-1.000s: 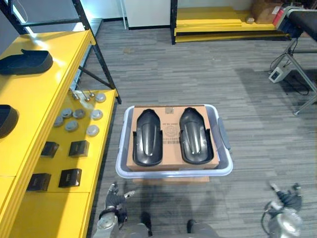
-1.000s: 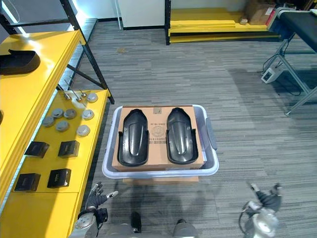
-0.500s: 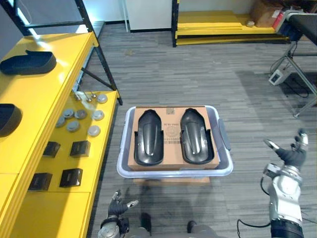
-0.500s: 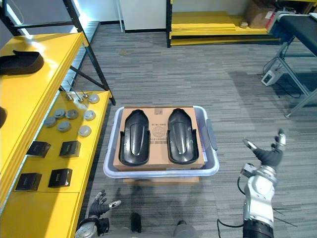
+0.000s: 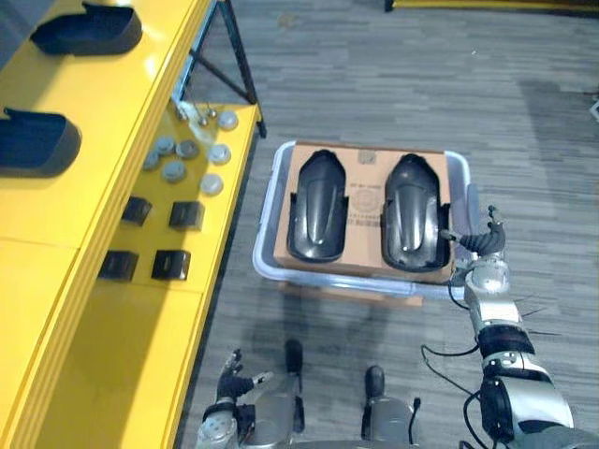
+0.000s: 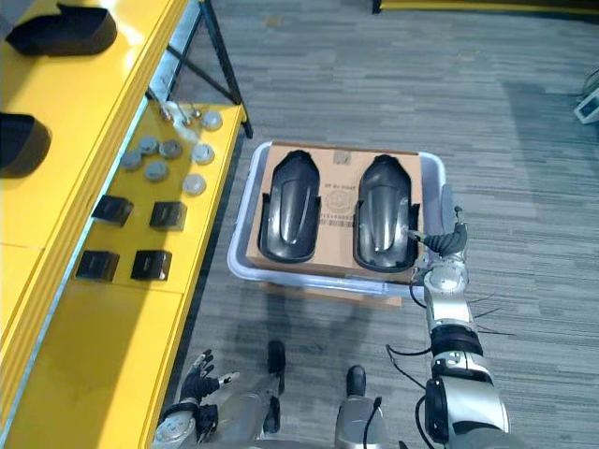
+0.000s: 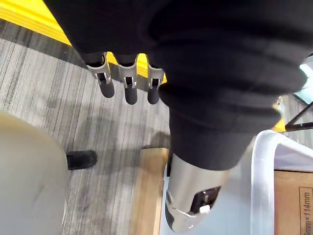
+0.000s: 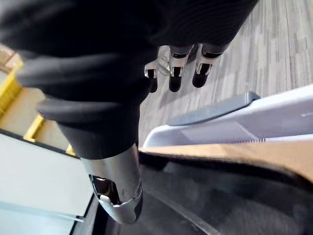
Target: Walk over and take plastic housings, then place them on the shelf
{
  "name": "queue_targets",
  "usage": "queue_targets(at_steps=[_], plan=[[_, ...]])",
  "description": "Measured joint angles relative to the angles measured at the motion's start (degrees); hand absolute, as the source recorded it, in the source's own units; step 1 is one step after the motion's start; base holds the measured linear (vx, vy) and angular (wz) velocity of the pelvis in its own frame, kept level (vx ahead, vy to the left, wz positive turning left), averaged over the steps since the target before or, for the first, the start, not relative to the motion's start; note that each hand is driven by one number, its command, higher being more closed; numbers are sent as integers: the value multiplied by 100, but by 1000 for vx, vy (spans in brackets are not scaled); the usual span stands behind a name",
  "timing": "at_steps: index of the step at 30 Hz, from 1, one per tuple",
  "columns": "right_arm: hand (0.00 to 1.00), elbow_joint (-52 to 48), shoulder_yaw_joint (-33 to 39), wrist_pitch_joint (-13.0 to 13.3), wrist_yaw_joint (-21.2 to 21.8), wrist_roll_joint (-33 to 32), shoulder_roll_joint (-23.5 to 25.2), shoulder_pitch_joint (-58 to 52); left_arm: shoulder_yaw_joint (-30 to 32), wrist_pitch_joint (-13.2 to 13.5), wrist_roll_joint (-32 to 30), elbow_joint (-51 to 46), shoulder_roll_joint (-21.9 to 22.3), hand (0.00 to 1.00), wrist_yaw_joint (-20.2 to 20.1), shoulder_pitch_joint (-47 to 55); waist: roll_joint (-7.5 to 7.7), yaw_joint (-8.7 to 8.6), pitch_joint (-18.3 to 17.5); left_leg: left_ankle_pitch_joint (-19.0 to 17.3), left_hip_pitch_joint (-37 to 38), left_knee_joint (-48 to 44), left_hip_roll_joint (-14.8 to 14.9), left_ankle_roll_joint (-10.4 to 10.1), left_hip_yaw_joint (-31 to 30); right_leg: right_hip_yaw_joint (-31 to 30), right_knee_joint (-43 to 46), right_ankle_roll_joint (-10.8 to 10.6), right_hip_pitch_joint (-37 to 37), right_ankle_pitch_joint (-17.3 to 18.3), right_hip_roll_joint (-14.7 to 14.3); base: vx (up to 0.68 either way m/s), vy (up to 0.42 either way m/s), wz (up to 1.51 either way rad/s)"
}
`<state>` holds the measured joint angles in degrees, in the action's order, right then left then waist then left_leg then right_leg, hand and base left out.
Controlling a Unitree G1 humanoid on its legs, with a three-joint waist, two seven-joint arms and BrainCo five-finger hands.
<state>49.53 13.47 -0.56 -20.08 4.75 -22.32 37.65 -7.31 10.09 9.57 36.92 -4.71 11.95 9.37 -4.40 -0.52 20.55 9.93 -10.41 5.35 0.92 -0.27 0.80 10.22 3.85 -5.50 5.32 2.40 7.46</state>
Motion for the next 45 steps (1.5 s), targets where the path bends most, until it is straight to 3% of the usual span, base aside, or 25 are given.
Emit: queue_targets(at_steps=[1, 2, 7, 17, 24, 27, 33, 38, 45], plan=[[0, 75, 0, 3, 0, -16, -57, 86, -5, 7, 1, -2, 3, 0, 35, -23, -14, -9, 71, 7, -18, 0, -6, 5, -31, 37, 1, -2, 3, -2, 7, 26, -3, 21], [100, 246, 3, 0, -5, -33, -166, 228, -6, 14, 3, -17, 9, 0, 75, -84, -40, -11, 178, 26, -59, 0, -11, 7, -87, 83, 2, -1, 14, -1, 11, 18, -5, 17], [100, 1017, 2, -7, -2, -113, -391, 781, -224, 48, 121, -91, 14, 0, 100, -288, -99, 53, 348, 66, -215, 1, -54, -28, -227, 196, 9, 10, 111, 5, 7, 39, -12, 13], [100, 929, -15, 14, -110, -250, -580, 915, -335, 46, 209, -98, 113, 0, 201, -445, -92, -33, 501, 112, -283, 11, -8, -93, -319, 256, 12, 28, 152, 15, -47, 3, -6, 3], [100, -1279, 18, -12, -226, -30, -350, -468, -375, 31, 204, -731, 121, 0, 199, -431, -73, -110, 491, 110, -121, 15, 3, -96, -391, 346, 8, 32, -55, 24, -23, -1, -5, 6], [100, -2308, 346, -11, -382, 322, 60, -1208, -332, 18, 201, -1480, 99, 0, 193, -366, 4, -177, 405, 103, -31, 19, 4, -95, -389, 351, 9, 18, -155, 35, -16, -8, 5, 3], [100, -4345, 711, -107, -848, 1217, 882, -2662, -335, 40, 214, -3682, 119, 0, 198, -27, 121, -271, -235, 28, 142, 53, -20, -142, -510, 460, 26, -2, -376, 165, -7, -2, -14, 11], [100, -5278, 224, -252, -895, 2228, 1281, -2986, -761, 49, 336, -4864, 179, 0, 333, -233, 145, -337, -636, 44, 286, 24, 6, -127, -541, 518, 82, 32, -513, 210, -32, 2, -14, 4], [100, -6080, -1112, -338, -900, 2908, 1961, -3148, -1734, -44, 558, -4992, 428, 0, 632, -988, 169, -323, -936, 43, 513, 45, 19, -126, -470, 407, 103, 35, -648, 208, -36, -40, -1, -5]])
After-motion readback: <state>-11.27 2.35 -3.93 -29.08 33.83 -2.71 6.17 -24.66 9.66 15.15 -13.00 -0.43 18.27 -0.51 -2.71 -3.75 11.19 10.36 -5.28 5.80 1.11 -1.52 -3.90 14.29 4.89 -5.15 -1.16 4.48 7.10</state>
